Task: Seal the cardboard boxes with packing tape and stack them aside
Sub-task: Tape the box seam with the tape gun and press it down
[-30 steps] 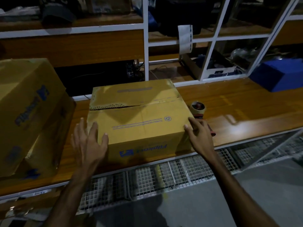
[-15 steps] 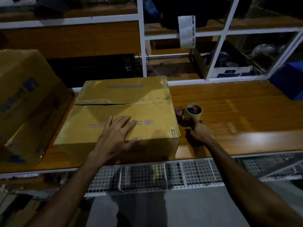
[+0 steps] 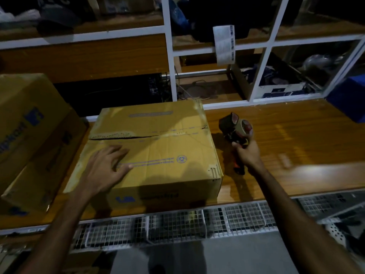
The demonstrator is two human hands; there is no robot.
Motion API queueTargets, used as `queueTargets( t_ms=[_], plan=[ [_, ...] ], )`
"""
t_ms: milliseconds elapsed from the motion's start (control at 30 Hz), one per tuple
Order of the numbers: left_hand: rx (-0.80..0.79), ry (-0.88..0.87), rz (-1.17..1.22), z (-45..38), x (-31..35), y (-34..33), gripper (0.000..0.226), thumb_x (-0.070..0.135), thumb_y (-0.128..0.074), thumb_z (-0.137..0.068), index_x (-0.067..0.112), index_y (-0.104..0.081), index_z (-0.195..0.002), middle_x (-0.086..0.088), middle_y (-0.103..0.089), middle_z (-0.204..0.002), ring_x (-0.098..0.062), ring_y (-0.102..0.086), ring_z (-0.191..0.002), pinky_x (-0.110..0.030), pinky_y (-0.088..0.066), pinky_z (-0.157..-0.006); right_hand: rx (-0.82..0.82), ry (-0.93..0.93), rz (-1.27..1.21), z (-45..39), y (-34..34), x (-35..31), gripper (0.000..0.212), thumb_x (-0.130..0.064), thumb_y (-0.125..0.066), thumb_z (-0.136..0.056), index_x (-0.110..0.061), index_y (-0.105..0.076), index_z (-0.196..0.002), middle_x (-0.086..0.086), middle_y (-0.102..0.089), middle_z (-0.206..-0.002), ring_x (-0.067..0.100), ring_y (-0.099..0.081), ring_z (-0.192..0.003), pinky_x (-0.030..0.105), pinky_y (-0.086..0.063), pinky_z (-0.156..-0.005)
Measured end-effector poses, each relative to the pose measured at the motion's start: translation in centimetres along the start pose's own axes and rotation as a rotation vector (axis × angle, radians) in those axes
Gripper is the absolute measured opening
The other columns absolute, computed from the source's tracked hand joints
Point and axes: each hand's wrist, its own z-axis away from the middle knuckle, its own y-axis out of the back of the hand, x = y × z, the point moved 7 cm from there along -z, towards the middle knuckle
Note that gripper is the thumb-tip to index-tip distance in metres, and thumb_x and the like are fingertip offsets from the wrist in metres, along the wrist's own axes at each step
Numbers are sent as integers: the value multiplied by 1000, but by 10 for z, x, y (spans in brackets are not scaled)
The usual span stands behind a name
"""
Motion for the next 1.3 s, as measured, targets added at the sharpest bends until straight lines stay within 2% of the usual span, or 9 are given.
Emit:
queueTargets(
  t_ms=[100,367,500,733,967,1067,1133,1200,1300],
  plan=[
    [35,132,36,-2,-35,14,86,82,-40,-82,27,-61,-145,-4,-50,-157,-30,-43,-144,-57,-32,-116,123,157,42,15,5,-39,51,-34,-71,-97,-33,-50,-144,-2,-65,-138,25,-64,-123,58,-56,-102],
    [33,369,236,-6,-73,22,67,48,-69,-97,23,-49,-156,-14,-36,-164,-42,-40,-144,-53,-35,-114,169,432,56,71,-25,-143,47,-27,-73,-99,-28,-53,-141,-23,-56,-131,10,-60,-123,46,-56,-101],
    [21,356,320,-12,-63,12,77,49,-78,-88,28,-49,-155,-12,-40,-161,-38,-40,-145,-52,-35,-117,130,472,98,91,-58,-167,50,-29,-76,-95,-29,-55,-140,-22,-58,-130,7,-61,-119,38,-55,-96],
    [-35,299,433,-22,-16,-15,88,62,-78,-82,36,-42,-158,0,-20,-171,-33,-27,-153,-51,-31,-119,-31,508,121,119,-116,-187,44,-31,-78,-94,-39,-55,-132,-26,-67,-119,-17,-63,-104,17,-51,-82],
    [48,196,441,-26,6,-20,66,56,-73,-90,35,-53,-149,6,-39,-155,-20,-36,-141,-47,-44,-110,-62,586,166,139,-142,-191,48,-23,-80,-94,-30,-60,-136,-39,-68,-109,-8,-69,-105,28,-60,-85],
    [223,211,673,-23,1,-7,45,60,-65,-92,29,-70,-125,7,-60,-132,-14,-54,-123,-48,-53,-99,-48,618,178,143,-146,-191,51,-25,-81,-94,-32,-58,-138,-23,-74,-114,-1,-72,-107,39,-63,-84],
    [291,229,973,-22,3,5,48,65,-58,-94,21,-75,-102,2,-73,-106,-16,-67,-97,-45,-59,-83,-48,633,168,146,-147,-193,51,-26,-81,-93,-31,-57,-139,-16,-75,-119,1,-72,-109,41,-64,-86],
    [242,280,1232,-25,10,14,58,65,-57,-95,10,-75,-87,-9,-76,-88,-20,-70,-78,-36,-56,-68,-50,645,156,150,-149,-197,53,-26,-81,-93,-31,-57,-140,-16,-74,-122,0,-71,-111,40,-63,-88],
    [93,312,1392,-30,24,16,74,71,-56,-86,0,-72,-79,-19,-75,-80,-26,-68,-67,-36,-52,-63,-48,670,158,152,-150,-202,52,-26,-82,-93,-31,-57,-139,-14,-75,-122,4,-72,-111,44,-63,-88]
  ],
)
